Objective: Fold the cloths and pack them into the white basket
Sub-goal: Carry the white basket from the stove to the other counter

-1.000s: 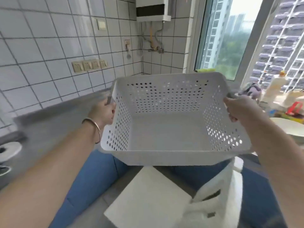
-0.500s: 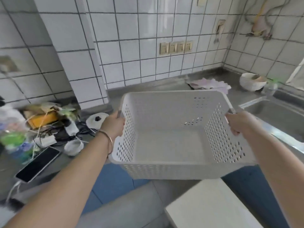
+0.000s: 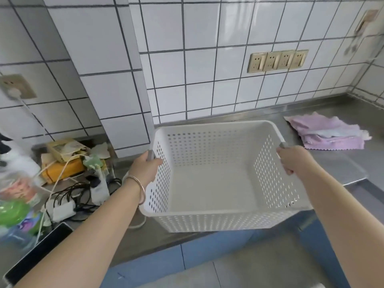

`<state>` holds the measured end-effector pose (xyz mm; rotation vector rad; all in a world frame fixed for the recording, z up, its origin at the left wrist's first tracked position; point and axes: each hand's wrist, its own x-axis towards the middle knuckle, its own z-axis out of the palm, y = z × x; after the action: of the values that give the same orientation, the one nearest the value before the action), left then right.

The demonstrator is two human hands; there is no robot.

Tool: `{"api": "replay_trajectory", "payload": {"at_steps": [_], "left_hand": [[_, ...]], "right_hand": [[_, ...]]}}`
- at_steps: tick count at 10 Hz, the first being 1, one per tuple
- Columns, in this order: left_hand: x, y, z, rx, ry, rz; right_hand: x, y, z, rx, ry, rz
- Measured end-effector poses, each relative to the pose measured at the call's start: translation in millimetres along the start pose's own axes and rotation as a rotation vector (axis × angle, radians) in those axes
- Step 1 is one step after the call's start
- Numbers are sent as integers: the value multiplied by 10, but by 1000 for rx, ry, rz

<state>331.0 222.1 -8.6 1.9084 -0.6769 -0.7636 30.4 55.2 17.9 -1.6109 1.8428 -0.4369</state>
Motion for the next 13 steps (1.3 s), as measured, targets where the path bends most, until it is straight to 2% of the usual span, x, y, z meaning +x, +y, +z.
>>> {"api": "replay_trajectory", "payload": {"at_steps": [4,5,6,7,8,9,11,13], "left_hand": [[1629,34,572,66,-19,-44],[2093,156,640,119,-12,-53],[2372,212,605,164,-11,-43],[2711,339,658,165,49,-43],[2882,453,748,186,109,-70],[2958,509,810,203,195,-103],[3115,603,909,289,378,-204],[3288,596,912,490,470,-293]], "right_hand": [[1509,-552,569,-132,-13,182],[1978,-751,660,-170,-26,164],[2174,-961,782,-187,-138,168],[2577,-1142,797,-346,-249,26],[2874,-1310,800,-364,-237,-48],[3248,-1495,847,-63,-269,-71],[3739,-1788,945,-107,-390,-190],[3947,-1890,1162,-94,-452,-176]]}}
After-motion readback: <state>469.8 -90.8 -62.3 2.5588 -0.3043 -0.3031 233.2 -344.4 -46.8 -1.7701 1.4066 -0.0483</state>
